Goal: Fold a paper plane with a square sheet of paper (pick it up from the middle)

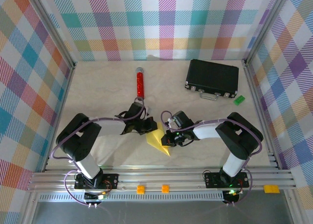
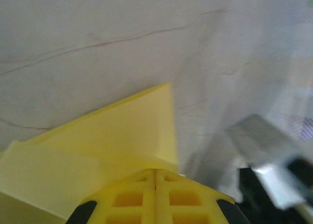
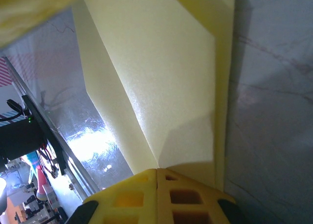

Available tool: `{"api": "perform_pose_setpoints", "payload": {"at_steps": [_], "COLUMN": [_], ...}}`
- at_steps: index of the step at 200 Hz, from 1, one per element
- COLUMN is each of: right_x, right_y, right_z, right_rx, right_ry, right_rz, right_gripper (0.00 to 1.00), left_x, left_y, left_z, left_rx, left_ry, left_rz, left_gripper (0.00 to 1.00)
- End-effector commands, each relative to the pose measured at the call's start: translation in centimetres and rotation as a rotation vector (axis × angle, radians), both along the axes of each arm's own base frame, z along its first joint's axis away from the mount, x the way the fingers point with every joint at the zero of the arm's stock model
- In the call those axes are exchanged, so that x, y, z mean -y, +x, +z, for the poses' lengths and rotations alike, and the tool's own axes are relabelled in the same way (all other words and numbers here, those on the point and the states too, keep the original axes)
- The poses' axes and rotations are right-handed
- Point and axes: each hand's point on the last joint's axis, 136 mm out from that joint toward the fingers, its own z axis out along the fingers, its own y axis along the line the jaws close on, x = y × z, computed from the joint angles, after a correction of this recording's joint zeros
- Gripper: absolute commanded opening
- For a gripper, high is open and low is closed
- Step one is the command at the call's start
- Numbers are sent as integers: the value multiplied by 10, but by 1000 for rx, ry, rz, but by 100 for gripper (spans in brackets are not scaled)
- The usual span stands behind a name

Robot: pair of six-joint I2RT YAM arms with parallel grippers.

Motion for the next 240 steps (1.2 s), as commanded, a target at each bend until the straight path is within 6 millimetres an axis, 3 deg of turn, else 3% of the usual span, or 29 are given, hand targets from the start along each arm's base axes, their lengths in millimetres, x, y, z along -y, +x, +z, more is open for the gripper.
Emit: {"api": "perform_pose_setpoints", "payload": {"at_steps": [1, 47, 108, 122, 140, 159, 177, 209, 240], "right_x": [16, -6, -29, -27, -11, -7, -7, -10, -6], "right_y": [-11, 8, 30, 25, 20, 10, 7, 17, 18], "right_z": [-11, 30, 22, 9, -14, -19, -11, 22, 28], "right_rx": [-58, 12, 11, -18, -36, -65, -61, 15, 20], "right_ry": [-85, -4, -24, -60, -143, -137, -109, -40, -22], "right_rz": [-11, -28, -56, -46, -71, -61, -55, -67, -71], "right_gripper": [0, 0, 3, 3, 3, 3, 3, 4, 4], "left_x": [-10, -22, -16, -15, -15, -17, -18, -19, -19], "left_y": [-3, -11, -10, -9, -8, -10, -10, -10, -10], "left_z": [-22, -43, -39, -39, -38, -41, -42, -43, -43], "left_rx": [-31, -46, -36, -35, -34, -37, -38, -39, -38], "left_ry": [43, 93, 61, 61, 62, 76, 81, 90, 86], "left_rz": [33, 41, 22, 22, 20, 18, 14, 15, 13], "left_gripper": [0, 0, 0, 0, 0, 0, 0, 0, 0]}}
